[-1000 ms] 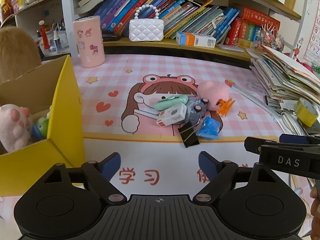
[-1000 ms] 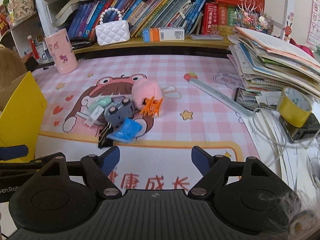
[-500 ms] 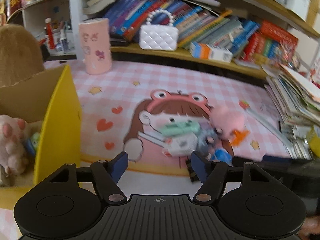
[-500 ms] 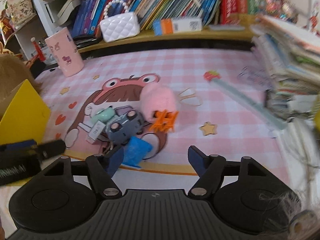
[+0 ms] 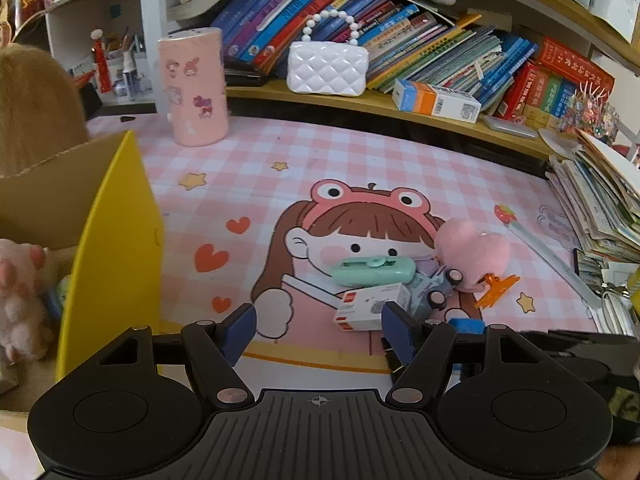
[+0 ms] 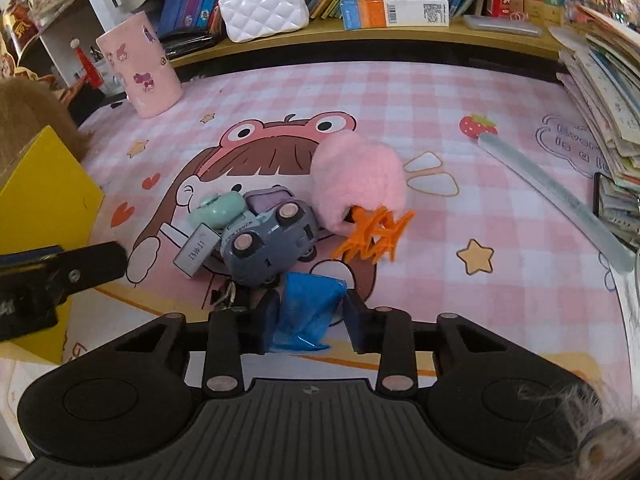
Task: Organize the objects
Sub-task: 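Lower the right tool onto the blue plastic piece and close it, then grasp the white cat-print staple box with the left tool while the right tool holds the blue piece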
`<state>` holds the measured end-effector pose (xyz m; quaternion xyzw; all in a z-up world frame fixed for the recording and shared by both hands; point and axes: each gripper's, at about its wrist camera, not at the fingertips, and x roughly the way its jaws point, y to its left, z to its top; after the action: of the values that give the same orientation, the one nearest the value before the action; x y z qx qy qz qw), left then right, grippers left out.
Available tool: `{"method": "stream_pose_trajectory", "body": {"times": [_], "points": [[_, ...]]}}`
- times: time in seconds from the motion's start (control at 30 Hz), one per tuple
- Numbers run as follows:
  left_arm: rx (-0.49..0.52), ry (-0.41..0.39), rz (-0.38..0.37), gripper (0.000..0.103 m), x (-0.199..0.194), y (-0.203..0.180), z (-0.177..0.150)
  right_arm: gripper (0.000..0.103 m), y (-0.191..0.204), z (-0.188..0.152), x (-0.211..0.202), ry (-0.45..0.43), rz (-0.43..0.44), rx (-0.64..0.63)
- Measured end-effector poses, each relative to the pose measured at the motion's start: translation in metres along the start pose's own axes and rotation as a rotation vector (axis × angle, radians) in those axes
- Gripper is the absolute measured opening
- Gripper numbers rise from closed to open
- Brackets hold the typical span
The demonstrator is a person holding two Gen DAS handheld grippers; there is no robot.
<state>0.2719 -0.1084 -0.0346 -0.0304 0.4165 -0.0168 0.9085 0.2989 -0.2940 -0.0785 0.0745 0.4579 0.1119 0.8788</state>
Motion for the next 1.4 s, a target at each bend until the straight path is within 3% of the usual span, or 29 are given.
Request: {"method": "stream_pose_trajectory", "body": {"times": [0.33, 0.53, 0.67, 0.77, 0.8, 1.03, 1.07, 1.17, 1.23, 1.3, 1.4], "points": [[0.005, 0.019, -0.048, 0.069, 0.018, -0.015, -0.007, 0.029, -0.026, -0.02, -0.05, -0.063, -0.031, 0.037], [-0.007, 0.039, -0.058, 0.067, 0.031, -0.017, -0.01, 0.029, -0.026, -0.026, -0.057, -0.054, -0.016, 0.056], [-0.059, 0.039, -0.112, 0.065, 0.041, -0.016, -0.005, 0.029, -0.025, -0.026, -0.058, -0.054, -0.012, 0.043], [-0.066, 0.033, -0.119, 0.049, 0.048, -0.016, -0.003, 0.029, -0.027, -0.026, -0.059, -0.052, -0.016, 0.047], [-0.064, 0.028, -0.128, 0.036, 0.05, -0.016, -0.002, 0.029, -0.028, -0.026, -0.059, -0.051, -0.018, 0.05], [0.08, -0.011, -0.131, 0.006, 0.041, -0.033, -0.001, 0.029, -0.03, -0.028, -0.061, -0.054, -0.021, 0.064], [0.097, -0.009, -0.125, 0.006, 0.04, -0.035, -0.002, 0.029, -0.029, -0.028, -0.062, -0.056, -0.018, 0.063], [0.119, -0.042, -0.095, 0.02, 0.035, -0.036, -0.006, 0.029, -0.027, -0.028, -0.062, -0.055, -0.007, 0.06], [0.118, -0.056, -0.094, 0.038, 0.034, -0.033, -0.007, 0.029, -0.026, -0.029, -0.062, -0.052, -0.004, 0.058], [0.12, -0.067, -0.096, 0.073, 0.033, -0.031, -0.007, 0.029, -0.026, -0.03, -0.062, -0.047, -0.005, 0.062], [0.114, -0.05, -0.086, 0.074, 0.039, -0.03, -0.006, 0.029, -0.028, -0.031, -0.063, -0.045, -0.01, 0.066]]}}
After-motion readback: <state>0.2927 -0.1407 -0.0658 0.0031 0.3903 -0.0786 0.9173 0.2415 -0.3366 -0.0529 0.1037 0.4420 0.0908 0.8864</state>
